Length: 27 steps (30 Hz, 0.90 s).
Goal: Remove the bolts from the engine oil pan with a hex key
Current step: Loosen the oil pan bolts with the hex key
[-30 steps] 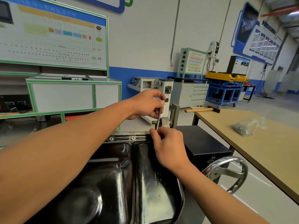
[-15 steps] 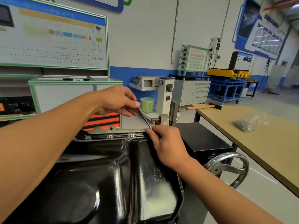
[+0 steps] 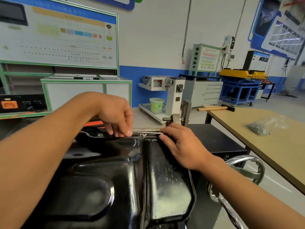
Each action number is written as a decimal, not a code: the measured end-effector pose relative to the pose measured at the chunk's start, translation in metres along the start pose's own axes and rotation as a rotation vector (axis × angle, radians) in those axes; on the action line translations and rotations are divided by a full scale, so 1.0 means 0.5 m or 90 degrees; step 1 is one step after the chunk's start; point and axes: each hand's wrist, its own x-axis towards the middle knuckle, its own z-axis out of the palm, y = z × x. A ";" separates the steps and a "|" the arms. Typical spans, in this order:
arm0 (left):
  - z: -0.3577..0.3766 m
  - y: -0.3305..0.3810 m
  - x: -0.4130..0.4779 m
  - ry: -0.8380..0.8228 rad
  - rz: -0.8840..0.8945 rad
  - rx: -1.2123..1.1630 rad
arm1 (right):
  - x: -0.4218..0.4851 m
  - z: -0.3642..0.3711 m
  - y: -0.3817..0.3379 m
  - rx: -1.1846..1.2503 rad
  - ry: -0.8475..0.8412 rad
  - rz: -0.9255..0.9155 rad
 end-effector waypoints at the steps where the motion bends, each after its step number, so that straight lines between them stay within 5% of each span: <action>1: -0.003 -0.004 -0.005 -0.007 0.001 -0.001 | 0.000 -0.003 -0.001 -0.017 -0.009 -0.006; 12: -0.020 -0.018 -0.033 -0.002 0.076 -0.075 | 0.046 -0.058 -0.055 -0.093 -0.048 -0.169; 17: -0.044 -0.030 0.000 0.358 0.191 -0.374 | 0.083 -0.031 -0.075 0.220 -0.003 0.098; 20: -0.016 -0.019 0.036 0.356 0.202 -0.490 | 0.091 0.000 -0.082 0.336 -0.061 0.191; 27: 0.024 0.017 0.099 0.389 0.242 -0.444 | 0.109 0.008 -0.080 0.420 -0.132 0.294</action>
